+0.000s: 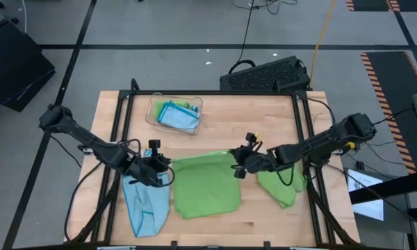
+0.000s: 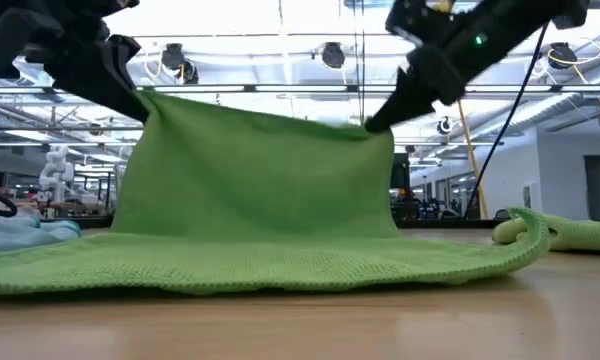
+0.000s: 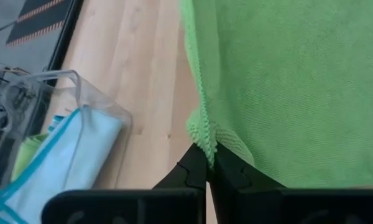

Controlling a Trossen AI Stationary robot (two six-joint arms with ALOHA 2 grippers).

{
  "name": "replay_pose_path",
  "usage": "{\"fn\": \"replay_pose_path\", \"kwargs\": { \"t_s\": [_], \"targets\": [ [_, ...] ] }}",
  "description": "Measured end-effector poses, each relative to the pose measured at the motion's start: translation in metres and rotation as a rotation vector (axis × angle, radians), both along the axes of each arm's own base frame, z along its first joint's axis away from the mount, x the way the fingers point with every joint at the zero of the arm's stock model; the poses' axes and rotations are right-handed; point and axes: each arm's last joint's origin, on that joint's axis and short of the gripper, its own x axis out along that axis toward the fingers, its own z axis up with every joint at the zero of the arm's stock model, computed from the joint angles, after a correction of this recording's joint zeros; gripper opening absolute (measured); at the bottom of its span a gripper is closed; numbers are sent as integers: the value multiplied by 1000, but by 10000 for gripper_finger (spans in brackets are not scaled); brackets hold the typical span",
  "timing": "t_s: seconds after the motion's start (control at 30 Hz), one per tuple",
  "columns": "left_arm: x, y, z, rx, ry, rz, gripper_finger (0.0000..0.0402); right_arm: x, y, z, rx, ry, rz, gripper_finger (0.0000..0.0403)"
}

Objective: Fold microfiber towels
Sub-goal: Fold the top green microfiber cloth

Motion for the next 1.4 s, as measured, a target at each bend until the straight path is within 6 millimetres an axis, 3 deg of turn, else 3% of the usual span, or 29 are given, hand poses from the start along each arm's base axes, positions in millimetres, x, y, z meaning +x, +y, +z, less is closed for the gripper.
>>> {"fn": "replay_pose_path", "kwargs": {
  "t_s": [0.4, 0.53, 0.93, 1.4],
  "targets": [
    [-3, -18, -5, -353, 34, -27, 9, -2, 15, -6, 386, 3, 144, 0],
    [1, -27, -9, -433, 11, 2, 9, -5, 24, -6, 438, 3, 154, 0],
    [11, -57, -34, -514, 35, -5, 10, -9, 31, -8, 518, 10, 117, 0],
    [12, -70, -39, -593, 18, 22, 10, -33, 31, -46, 705, -112, 126, 0]
  ]
}}
